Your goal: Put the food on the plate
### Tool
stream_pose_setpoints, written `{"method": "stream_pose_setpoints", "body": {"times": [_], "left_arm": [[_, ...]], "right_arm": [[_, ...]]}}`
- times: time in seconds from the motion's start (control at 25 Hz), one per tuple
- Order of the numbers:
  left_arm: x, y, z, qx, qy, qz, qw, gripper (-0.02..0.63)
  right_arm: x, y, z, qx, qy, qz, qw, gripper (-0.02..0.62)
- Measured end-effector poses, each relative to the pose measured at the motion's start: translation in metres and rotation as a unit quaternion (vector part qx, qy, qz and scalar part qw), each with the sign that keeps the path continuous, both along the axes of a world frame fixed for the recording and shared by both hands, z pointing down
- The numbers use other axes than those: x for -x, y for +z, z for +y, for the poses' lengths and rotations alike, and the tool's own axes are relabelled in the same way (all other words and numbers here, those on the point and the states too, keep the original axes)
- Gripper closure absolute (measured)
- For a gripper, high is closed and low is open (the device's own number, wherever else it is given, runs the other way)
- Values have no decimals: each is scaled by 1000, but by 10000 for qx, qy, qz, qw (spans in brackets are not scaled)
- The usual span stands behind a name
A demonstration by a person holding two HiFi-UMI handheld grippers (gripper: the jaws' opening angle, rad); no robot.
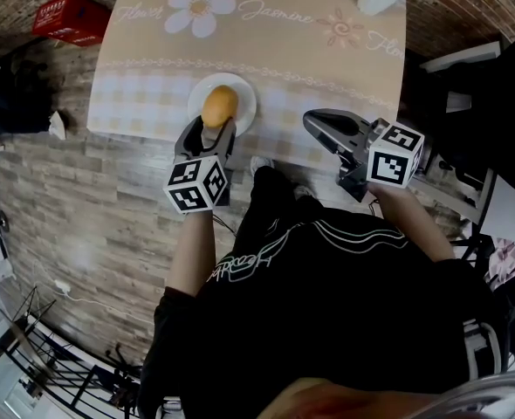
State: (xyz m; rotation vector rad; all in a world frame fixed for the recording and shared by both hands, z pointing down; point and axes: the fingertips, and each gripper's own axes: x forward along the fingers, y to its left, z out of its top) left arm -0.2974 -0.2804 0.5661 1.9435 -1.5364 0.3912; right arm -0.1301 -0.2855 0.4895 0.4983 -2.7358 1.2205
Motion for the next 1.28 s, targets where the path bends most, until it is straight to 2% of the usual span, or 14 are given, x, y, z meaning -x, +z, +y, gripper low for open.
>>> {"method": "stream_pose_setpoints", "body": {"times": [0.12, 0.28, 0.48, 0.6, 0.88, 1.16, 1.28], "left_arm": [[-1, -2, 4, -29, -44, 20, 10000, 308], [-4, -14, 13, -130, -92, 59, 9999, 299], [-12, -50, 33, -361, -340, 204, 9986, 301], [-28, -80, 49, -583, -316, 368, 9971, 312], [-80, -165, 91, -1202, 49, 839, 9892, 449], [-129, -222, 130, -1594, 284, 967, 9821, 565], [-149, -238, 143, -1753, 472, 925, 9790, 590]], "right_arm": [[-4, -5, 1, -104, 27, 42, 9999, 598], [-9, -15, 8, -224, -4, -17, 9997, 598], [-18, -34, 23, -516, -115, -71, 9986, 598], [-24, -52, 34, -691, -180, -205, 9972, 598], [-43, -108, 62, -1199, -366, -588, 9904, 598], [-63, -142, 96, -1579, -617, -762, 9826, 598], [-69, -157, 110, -1742, -707, -812, 9788, 598]]}}
